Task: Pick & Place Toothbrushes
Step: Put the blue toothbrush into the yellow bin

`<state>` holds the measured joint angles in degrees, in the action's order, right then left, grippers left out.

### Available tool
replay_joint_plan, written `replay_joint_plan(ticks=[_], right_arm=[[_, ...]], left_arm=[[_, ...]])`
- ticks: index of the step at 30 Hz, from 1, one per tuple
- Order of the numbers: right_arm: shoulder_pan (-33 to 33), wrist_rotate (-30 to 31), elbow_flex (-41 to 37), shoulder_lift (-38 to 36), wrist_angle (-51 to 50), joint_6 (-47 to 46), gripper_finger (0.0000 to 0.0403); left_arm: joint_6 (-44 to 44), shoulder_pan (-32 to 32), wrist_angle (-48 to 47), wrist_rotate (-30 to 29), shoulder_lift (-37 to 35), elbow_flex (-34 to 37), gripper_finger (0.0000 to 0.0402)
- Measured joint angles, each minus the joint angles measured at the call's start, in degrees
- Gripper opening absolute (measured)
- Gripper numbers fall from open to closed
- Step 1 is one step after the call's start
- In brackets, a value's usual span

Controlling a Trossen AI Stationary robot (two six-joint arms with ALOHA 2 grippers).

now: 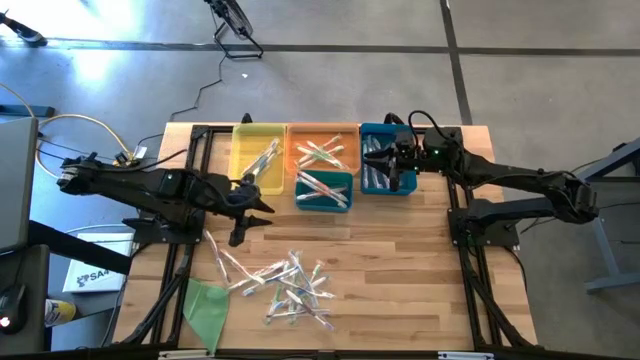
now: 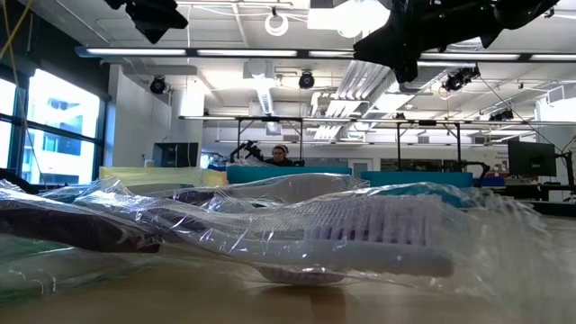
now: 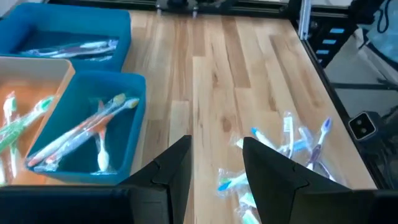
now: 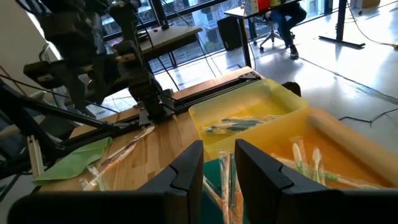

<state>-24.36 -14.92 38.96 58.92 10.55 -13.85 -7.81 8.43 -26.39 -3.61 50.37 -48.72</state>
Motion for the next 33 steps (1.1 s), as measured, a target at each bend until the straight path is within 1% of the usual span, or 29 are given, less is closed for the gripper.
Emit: replay_joint_plan(ticks=[6,10,13,18,23,27,33], right_arm=[[0.0,0.0,0.0,0.0,0.1,0.0,0.0085],[0.0,0.0,0.0,0.0,0.0,-1.2,0.0085],[0.0,0.0,0.0,0.0,0.0,-1.3,0.0085],[0.0,0.0,0.0,0.0,0.0,-1.5,0.0085],[0.0,0.0,0.0,0.0,-0.8,-1.5,0.0085],[0.0,-0.1,0.0,0.0,-1.0,-1.5,0.0085],[0.0,0.0,0.0,0.0,-1.0,-1.5,0.0085]], left_arm=[[-0.2,0.0,-0.3,0.1,2.2,0.1,0.0141],[-0.2,0.0,1.4,0.3,4.1,0.1,0.0141],[-0.5,0.0,4.6,1.8,6.0,0.1,0.0141],[-1.5,0.0,6.8,4.5,9.6,0.1,0.0141],[-1.7,2.7,6.6,4.7,13.3,0.1,0.0141],[-3.3,6.5,6.6,2.5,15.8,0.2,0.0141],[-5.8,12.3,6.6,-3.5,18.2,-0.1,0.0141]])
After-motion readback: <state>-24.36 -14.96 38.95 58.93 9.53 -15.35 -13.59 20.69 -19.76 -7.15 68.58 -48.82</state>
